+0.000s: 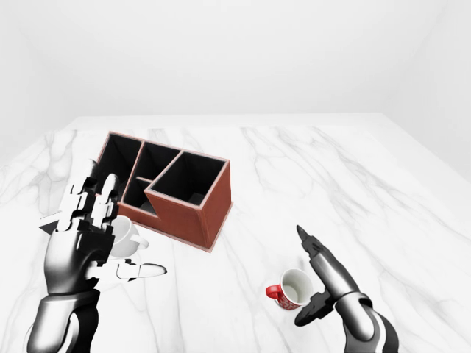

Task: Pick up the red mug and place it to the right of the caddy.

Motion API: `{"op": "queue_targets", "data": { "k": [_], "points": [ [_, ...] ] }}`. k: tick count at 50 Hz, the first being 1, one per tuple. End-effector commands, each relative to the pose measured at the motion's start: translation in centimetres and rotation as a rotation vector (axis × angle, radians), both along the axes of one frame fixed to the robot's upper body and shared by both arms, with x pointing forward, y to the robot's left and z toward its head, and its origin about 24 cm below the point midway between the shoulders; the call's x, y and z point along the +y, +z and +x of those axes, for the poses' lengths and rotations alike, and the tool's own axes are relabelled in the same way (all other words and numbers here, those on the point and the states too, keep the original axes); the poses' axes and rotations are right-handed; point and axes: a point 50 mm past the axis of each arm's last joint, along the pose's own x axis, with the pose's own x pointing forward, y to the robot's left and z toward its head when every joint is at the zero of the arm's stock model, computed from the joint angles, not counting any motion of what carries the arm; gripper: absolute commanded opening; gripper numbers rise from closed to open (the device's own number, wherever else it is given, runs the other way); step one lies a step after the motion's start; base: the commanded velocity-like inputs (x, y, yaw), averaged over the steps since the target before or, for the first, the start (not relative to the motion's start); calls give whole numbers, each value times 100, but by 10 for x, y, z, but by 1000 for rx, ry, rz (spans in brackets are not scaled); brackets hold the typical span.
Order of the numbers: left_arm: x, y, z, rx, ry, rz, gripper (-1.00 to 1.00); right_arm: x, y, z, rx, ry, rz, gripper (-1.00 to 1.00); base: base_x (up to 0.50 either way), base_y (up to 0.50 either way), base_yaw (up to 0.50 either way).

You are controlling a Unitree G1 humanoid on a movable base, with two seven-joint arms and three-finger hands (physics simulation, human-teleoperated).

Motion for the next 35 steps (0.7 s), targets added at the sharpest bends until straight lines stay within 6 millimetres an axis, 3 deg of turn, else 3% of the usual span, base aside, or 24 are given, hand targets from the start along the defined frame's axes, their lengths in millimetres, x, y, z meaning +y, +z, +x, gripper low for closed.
{"op": "queue_targets", "data": {
  "k": [1, 8, 35],
  "points": [
    [0, 0, 0, 0, 0, 0, 100, 0, -5, 4, 26, 15, 2, 100, 0, 0, 0],
    [0, -2, 1, 10, -1, -1, 100, 0, -5, 3, 25, 13, -1, 100, 0, 0, 0],
    [0, -1, 0, 5, -1, 1, 100, 5, -31, 0, 136, 47, 28, 100, 0, 0, 0]
  ]
}}
